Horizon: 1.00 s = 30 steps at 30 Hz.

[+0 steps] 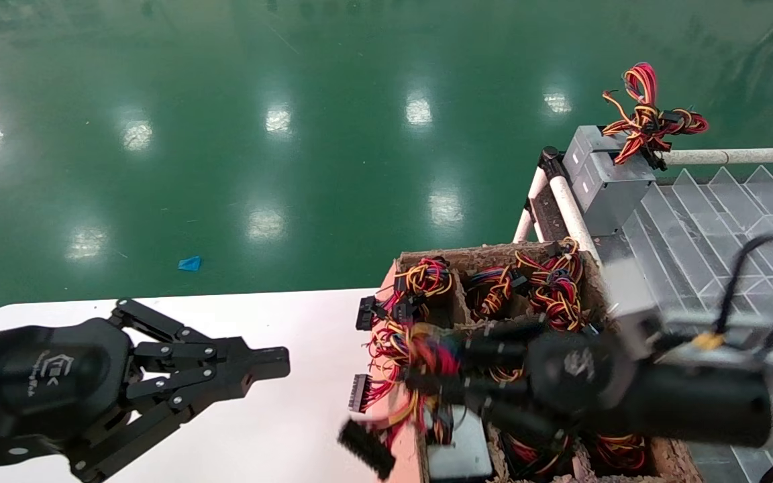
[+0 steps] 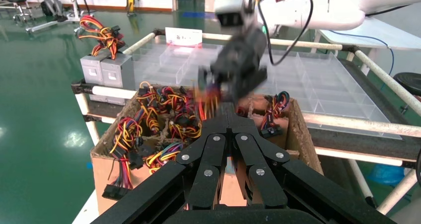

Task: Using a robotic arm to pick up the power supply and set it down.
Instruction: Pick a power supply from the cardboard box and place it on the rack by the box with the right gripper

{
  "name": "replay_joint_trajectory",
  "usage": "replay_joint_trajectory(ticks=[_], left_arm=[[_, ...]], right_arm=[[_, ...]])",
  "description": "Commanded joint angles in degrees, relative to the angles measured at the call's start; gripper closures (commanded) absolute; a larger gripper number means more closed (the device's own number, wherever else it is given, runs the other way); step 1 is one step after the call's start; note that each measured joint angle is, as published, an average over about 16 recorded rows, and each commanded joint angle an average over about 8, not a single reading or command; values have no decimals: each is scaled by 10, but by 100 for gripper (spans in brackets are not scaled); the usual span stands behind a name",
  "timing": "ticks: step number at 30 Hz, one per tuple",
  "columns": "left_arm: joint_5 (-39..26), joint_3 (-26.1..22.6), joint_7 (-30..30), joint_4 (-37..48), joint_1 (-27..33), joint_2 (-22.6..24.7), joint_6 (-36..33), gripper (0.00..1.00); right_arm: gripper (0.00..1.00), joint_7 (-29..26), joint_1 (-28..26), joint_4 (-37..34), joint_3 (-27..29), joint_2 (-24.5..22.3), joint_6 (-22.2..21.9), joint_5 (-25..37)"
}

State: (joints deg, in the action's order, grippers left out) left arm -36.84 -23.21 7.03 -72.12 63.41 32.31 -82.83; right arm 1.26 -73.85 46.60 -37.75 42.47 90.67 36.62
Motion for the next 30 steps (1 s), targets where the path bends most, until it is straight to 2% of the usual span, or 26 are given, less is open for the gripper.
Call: replay_joint_trajectory(ticks=[1, 9, 15, 21, 30], left_arm=[[0, 0, 0, 0, 0, 0, 0, 100], [0, 0, 0, 0, 0, 0, 0, 100], [0, 0, 0, 0, 0, 0, 0, 100], [0, 0, 0, 0, 0, 0, 0, 100], [0, 0, 0, 0, 0, 0, 0, 100]], right_arm=[[100, -9, -2, 16, 4, -9, 0, -27], [100, -23, -44, 44, 36, -42, -7, -103], [100, -16, -76, 42, 65, -57, -31, -139], [100, 14, -85, 13, 96, -67, -77, -164], [100, 79, -68, -36, 129, -84, -124, -181]])
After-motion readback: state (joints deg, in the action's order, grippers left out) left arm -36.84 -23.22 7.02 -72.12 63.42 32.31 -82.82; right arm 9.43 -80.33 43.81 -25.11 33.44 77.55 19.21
